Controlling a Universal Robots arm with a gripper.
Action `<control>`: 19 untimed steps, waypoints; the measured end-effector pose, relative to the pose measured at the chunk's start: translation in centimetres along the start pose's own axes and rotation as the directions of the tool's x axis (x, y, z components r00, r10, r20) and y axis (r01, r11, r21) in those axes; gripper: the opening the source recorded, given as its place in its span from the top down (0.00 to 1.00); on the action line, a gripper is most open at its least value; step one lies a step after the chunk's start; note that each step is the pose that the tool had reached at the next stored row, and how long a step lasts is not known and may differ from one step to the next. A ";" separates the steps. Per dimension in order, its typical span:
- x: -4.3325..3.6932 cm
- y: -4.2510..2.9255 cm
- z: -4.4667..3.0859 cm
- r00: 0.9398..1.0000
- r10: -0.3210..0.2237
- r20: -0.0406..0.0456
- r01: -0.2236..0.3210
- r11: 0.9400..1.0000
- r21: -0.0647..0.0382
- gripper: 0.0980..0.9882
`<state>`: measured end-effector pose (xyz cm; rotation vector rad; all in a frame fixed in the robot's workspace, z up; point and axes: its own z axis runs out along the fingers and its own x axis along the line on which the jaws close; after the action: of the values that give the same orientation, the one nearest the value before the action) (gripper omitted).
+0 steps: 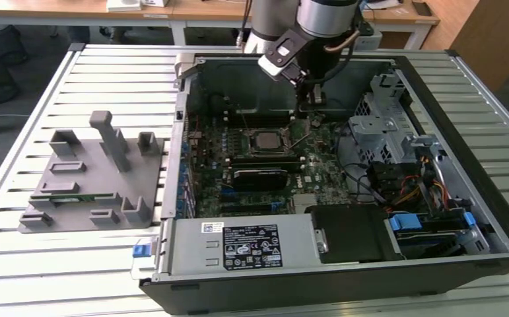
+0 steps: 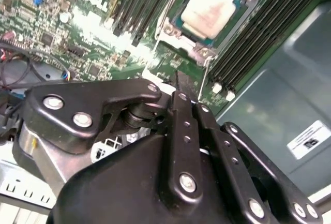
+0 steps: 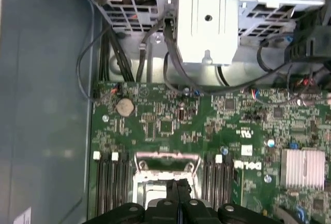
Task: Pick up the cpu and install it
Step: 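Close the cpu cover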
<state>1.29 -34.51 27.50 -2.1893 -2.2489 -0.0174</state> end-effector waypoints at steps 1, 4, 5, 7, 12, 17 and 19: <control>-0.01 0.29 0.02 1.000 0.000 0.000 0.000 1.000 0.000 0.99; -0.01 0.81 0.09 1.000 0.000 0.000 0.000 1.000 0.000 0.99; 0.00 0.87 0.14 1.000 0.000 0.000 0.000 1.000 0.000 0.99; -0.01 0.93 0.23 1.000 0.000 0.000 0.000 1.000 0.000 0.99; -0.01 1.26 0.52 1.000 0.000 0.000 0.000 1.000 0.000 0.99; -0.02 2.14 0.71 1.000 0.000 0.000 0.000 1.000 0.001 0.99; -0.02 2.59 0.90 1.000 0.000 0.000 0.000 1.000 0.001 0.99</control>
<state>3.89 -34.44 26.62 -2.1889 -2.2484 -0.0164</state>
